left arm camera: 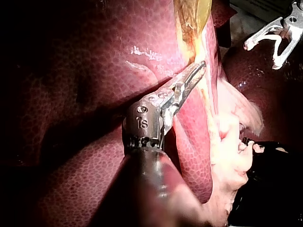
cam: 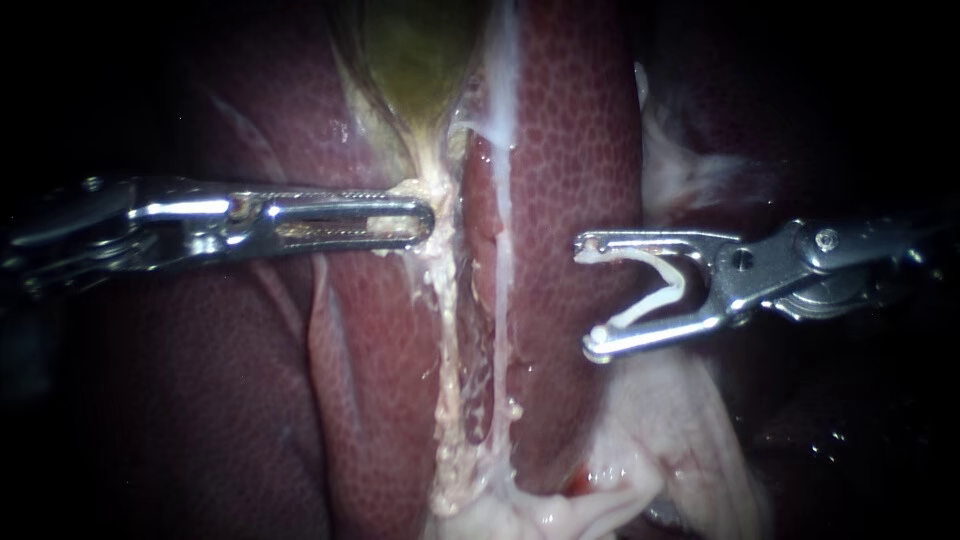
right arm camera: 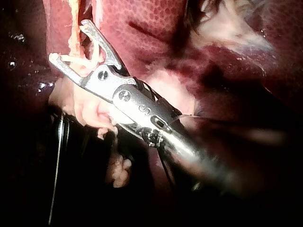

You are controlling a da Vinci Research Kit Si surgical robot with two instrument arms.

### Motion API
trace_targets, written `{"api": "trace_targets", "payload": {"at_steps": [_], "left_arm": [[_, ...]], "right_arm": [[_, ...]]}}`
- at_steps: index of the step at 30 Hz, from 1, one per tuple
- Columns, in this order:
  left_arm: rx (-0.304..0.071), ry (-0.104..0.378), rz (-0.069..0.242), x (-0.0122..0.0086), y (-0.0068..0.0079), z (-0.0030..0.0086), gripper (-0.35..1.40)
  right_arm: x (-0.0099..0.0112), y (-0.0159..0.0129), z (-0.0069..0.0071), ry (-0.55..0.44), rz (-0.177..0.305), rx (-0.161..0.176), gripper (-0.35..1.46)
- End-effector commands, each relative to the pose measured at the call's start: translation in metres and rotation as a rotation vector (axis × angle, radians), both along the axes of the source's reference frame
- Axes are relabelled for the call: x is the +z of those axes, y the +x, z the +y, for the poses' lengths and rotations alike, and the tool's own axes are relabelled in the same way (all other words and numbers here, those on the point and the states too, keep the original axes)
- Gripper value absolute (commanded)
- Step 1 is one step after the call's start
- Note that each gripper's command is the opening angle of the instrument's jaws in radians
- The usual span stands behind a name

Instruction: Clipping first clip left tube

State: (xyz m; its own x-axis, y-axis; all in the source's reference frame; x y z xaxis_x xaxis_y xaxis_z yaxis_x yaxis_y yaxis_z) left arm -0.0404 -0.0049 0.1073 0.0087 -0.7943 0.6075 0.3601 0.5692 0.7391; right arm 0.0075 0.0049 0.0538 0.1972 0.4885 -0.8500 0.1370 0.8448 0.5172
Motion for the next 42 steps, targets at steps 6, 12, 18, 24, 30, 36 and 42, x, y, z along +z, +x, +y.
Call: {"api": "trace_targets", "payload": {"at_steps": [6, 12, 18, 24, 30, 36, 42], "left_arm": [[0.000, 0.002, -0.001, -0.0008, 0.0001, -0.0001, -0.35], [0.003, 0.021, -0.004, -0.0036, 0.0021, 0.0018, -0.35], [-0.027, -0.006, -0.001, -0.0069, 0.0052, 0.0044, -0.35], [-0.039, -0.009, -0.001, -0.0078, 0.0064, 0.0049, -0.35], [-0.039, -0.009, 0.000, -0.0078, 0.0064, 0.0048, -0.35], [-0.039, -0.010, 0.000, -0.0078, 0.0064, 0.0046, -0.35], [-0.040, -0.010, 0.001, -0.0079, 0.0064, 0.0044, -0.35]], "right_arm": [[0.0000, 0.0000, 0.0000, 0.000, 0.000, 0.000, 0.60], [0.0000, -0.0001, 0.0000, 0.000, 0.000, 0.000, 0.60], [0.0001, -0.0001, 0.0000, 0.000, 0.000, 0.000, 0.60], [0.0001, 0.0000, 0.0000, 0.000, 0.000, 0.000, 0.60], [0.0001, 0.0001, 0.0000, 0.000, 0.000, 0.001, 0.60], [0.0002, 0.0010, -0.0002, -0.002, -0.003, 0.004, 0.60], [0.0012, 0.0036, -0.0011, -0.013, 0.004, -0.001, 0.60]]}}
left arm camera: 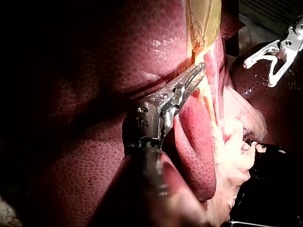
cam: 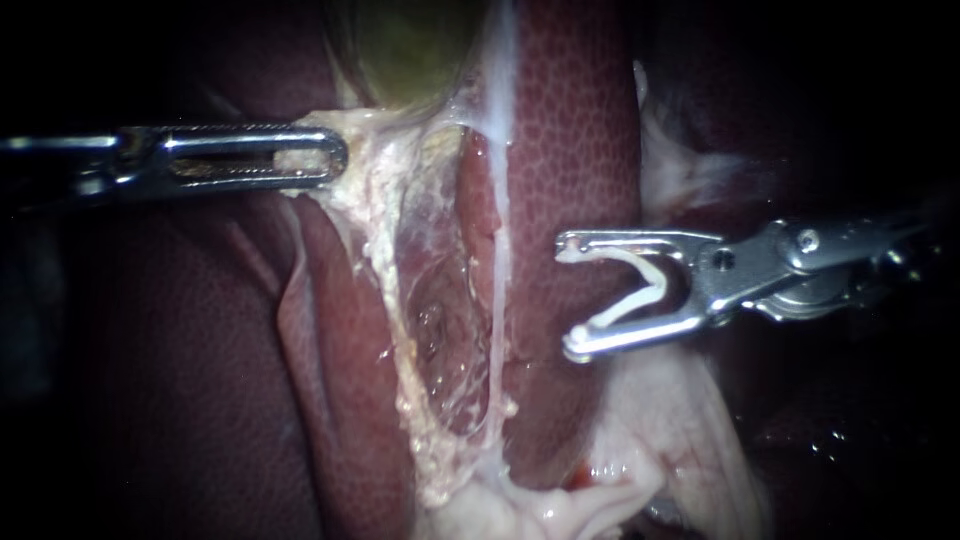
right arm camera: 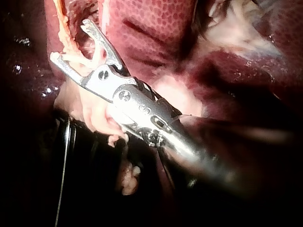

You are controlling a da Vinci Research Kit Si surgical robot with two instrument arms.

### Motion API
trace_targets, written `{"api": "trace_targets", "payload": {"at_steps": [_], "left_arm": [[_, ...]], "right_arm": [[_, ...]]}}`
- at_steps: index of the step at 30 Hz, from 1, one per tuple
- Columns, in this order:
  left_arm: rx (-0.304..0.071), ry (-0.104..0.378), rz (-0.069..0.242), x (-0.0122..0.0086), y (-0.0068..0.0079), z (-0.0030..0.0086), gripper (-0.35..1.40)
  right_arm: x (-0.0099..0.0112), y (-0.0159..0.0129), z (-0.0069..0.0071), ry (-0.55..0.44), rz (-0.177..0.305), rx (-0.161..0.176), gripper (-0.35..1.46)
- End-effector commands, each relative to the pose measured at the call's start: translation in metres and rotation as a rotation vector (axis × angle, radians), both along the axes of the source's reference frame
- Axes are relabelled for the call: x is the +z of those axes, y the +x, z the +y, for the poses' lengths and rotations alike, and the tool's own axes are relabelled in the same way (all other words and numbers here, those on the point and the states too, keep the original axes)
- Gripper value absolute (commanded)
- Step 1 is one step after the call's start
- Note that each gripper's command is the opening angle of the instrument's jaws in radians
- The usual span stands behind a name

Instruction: Clipping first clip left tube

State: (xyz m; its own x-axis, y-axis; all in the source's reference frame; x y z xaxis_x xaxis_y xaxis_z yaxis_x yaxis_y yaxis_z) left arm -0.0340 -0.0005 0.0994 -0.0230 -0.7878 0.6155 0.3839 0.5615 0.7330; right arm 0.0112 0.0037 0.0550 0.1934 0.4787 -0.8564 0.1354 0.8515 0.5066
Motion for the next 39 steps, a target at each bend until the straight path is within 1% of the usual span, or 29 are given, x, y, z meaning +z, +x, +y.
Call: {"api": "trace_targets", "payload": {"at_steps": [1, 4, 8, 17, 21, 27, 36, 39], "left_arm": [[0.000, 0.000, 0.000, -0.0001, 0.0000, 0.0000, -0.35], [0.000, 0.000, 0.000, -0.0001, 0.0000, 0.0000, -0.35], [0.000, -0.001, 0.001, -0.0001, 0.0000, 0.0000, -0.35], [0.000, -0.001, 0.001, 0.0000, 0.0000, -0.0001, -0.35], [0.000, -0.001, 0.001, 0.0000, 0.0000, -0.0001, -0.35], [0.000, -0.001, 0.001, 0.0000, -0.0001, -0.0002, -0.35], [-0.001, -0.002, 0.001, 0.0001, -0.0001, -0.0002, -0.35], [-0.001, -0.002, 0.001, 0.0001, -0.0001, -0.0002, -0.35]], "right_arm": [[0.0005, 0.0009, -0.0004, -0.003, 0.003, -0.006, 0.60], [0.0016, 0.0025, -0.0010, -0.009, 0.005, -0.008, 0.60], [0.0034, 0.0047, -0.0019, 0.001, 0.007, -0.007, 0.60], [0.0070, 0.0081, -0.0029, 0.022, -0.004, -0.012, 0.60], [0.0079, 0.0092, -0.0033, 0.030, -0.006, -0.021, 0.60], [0.0087, 0.0105, -0.0040, 0.037, -0.007, -0.031, 0.60], [0.0093, 0.0116, -0.0050, 0.058, 0.005, -0.053, 0.60], [0.0094, 0.0119, -0.0054, 0.075, 0.014, -0.069, 0.60]]}}
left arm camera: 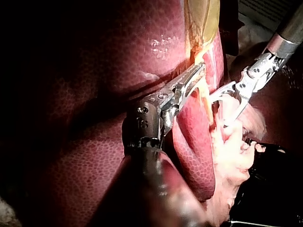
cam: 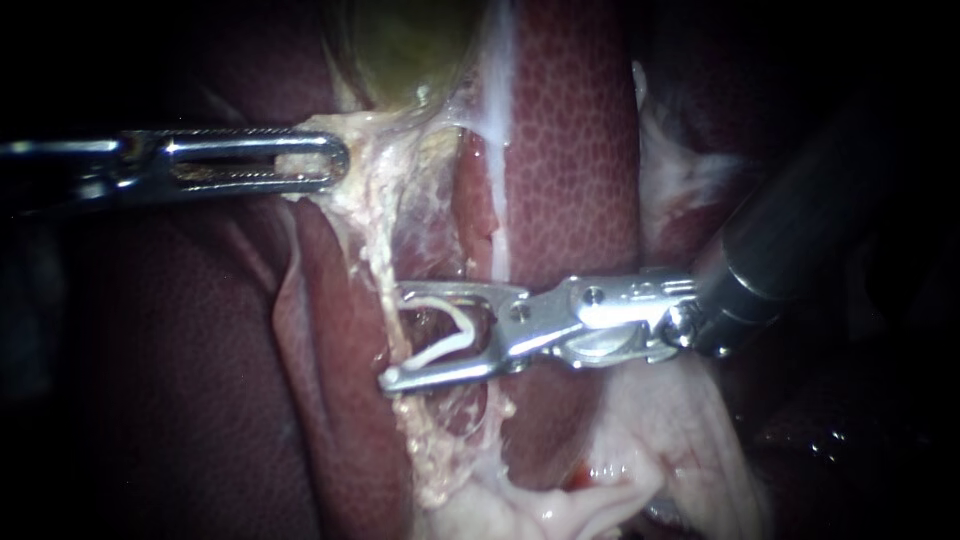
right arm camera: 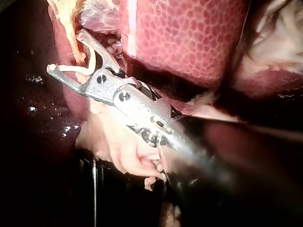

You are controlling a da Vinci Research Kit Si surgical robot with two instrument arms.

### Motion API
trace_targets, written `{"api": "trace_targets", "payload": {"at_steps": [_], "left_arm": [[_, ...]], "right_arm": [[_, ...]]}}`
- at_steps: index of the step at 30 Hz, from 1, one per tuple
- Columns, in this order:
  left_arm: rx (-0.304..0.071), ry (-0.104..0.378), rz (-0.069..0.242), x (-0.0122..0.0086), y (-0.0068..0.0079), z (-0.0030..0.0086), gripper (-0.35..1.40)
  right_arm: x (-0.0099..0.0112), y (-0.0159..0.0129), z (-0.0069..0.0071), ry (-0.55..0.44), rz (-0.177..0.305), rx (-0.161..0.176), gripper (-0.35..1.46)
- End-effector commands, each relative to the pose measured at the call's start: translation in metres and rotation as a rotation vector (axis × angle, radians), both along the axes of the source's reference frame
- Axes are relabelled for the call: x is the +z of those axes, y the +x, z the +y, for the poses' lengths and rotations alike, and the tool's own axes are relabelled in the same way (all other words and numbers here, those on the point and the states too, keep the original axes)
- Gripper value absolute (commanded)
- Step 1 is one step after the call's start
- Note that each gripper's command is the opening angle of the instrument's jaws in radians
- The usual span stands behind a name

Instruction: Clipping first clip left tube

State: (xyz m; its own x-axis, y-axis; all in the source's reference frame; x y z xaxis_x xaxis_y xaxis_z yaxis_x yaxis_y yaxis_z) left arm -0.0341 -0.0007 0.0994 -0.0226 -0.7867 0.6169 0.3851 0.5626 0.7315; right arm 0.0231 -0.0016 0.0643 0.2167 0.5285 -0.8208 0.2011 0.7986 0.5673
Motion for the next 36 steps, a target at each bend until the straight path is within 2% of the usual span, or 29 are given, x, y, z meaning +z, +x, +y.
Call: {"api": "trace_targets", "payload": {"at_steps": [1, 10, 14, 23, 29, 30, 31, 34, 36], "left_arm": [[0.000, 0.000, 0.000, 0.0000, 0.0000, 0.0000, -0.35], [0.001, 0.000, 0.000, 0.0002, 0.0001, 0.0001, -0.35], [0.001, 0.000, -0.001, 0.0004, 0.0001, 0.0002, -0.35], [-0.001, -0.002, 0.001, 0.0006, -0.0003, 0.0000, -0.35], [-0.001, -0.002, 0.001, 0.0006, -0.0003, 0.0000, -0.35], [-0.001, -0.002, 0.001, 0.0006, -0.0003, 0.0000, -0.35], [-0.001, -0.002, 0.001, 0.0006, -0.0003, 0.0000, -0.35], [-0.001, -0.002, 0.001, 0.0006, -0.0003, 0.0000, -0.35], [-0.001, -0.002, 0.001, 0.0006, -0.0003, 0.0000, -0.35]], "right_arm": [[0.0000, 0.0001, -0.0003, 0.008, 0.002, -0.006, 0.60], [-0.0001, 0.0009, -0.0019, 0.054, 0.034, -0.067, 0.60], [0.0002, 0.0015, -0.0023, 0.067, 0.040, -0.084, 0.60], [0.0016, 0.0031, -0.0031, 0.085, 0.034, -0.087, 0.59], [0.0023, 0.0030, -0.0032, 0.116, 0.026, -0.091, 0.55], [0.0023, 0.0029, -0.0031, 0.128, 0.025, -0.094, 0.51], [0.0024, 0.0026, -0.0030, 0.160, 0.028, -0.113, 0.41], [0.0026, 0.0017, -0.0028, 0.207, 0.010, -0.156, -0.28], [0.0029, 0.0016, -0.0027, 0.220, -0.011, -0.152, -0.35]]}}
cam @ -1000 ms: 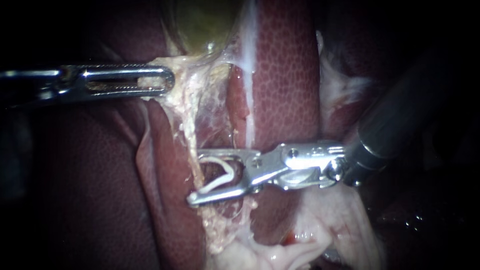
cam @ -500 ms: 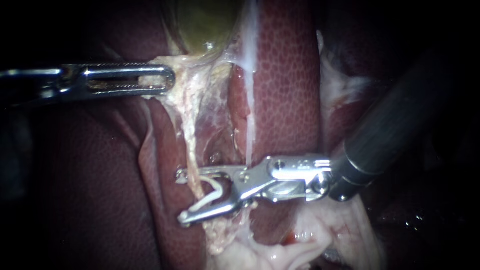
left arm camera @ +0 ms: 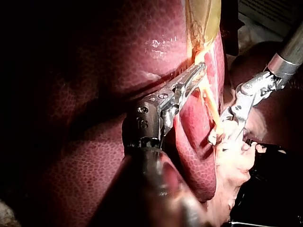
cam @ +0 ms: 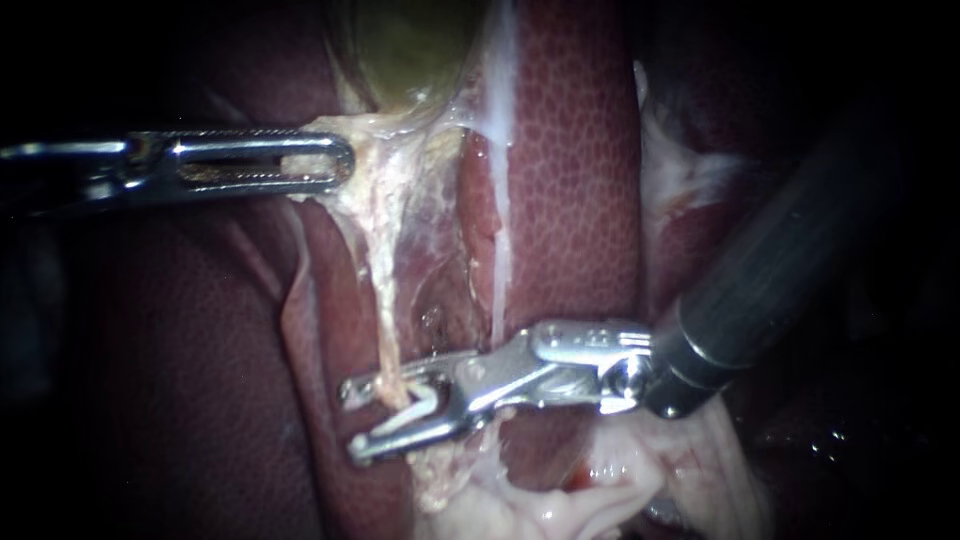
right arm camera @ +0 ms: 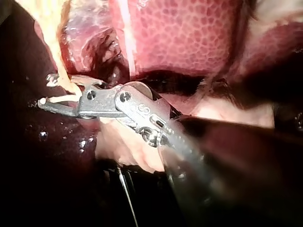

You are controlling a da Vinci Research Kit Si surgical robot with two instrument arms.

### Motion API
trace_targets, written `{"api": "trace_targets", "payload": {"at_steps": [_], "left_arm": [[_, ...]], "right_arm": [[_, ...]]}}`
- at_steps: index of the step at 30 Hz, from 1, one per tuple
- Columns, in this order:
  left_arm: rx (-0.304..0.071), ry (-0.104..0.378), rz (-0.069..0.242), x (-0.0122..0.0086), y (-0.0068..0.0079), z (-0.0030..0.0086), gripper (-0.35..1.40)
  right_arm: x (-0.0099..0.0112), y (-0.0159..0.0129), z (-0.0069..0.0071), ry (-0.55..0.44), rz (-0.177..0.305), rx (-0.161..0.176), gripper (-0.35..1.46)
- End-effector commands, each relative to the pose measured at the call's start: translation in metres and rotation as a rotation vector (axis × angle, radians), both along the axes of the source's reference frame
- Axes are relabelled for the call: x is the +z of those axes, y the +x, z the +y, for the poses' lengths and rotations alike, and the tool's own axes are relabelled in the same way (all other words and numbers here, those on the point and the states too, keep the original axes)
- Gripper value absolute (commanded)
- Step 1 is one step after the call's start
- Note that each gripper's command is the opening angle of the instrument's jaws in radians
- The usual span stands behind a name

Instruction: Clipping first clip left tube

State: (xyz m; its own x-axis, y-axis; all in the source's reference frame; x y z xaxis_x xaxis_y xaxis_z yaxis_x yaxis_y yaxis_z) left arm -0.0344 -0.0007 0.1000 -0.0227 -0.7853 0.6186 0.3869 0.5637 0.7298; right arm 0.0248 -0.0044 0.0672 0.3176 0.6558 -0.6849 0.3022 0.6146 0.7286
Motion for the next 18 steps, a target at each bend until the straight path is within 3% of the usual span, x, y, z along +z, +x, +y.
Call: {"api": "trace_targets", "payload": {"at_steps": [1, 18], "left_arm": [[0.000, 0.000, 0.000, 0.0000, 0.0000, 0.0000, -0.35], [0.000, 0.000, 0.000, 0.0000, 0.0001, 0.0000, -0.35]], "right_arm": [[0.0002, -0.0001, 0.0001, 0.002, 0.000, 0.001, -0.35], [0.0005, -0.0002, 0.0001, 0.015, -0.009, 0.000, -0.35]]}}
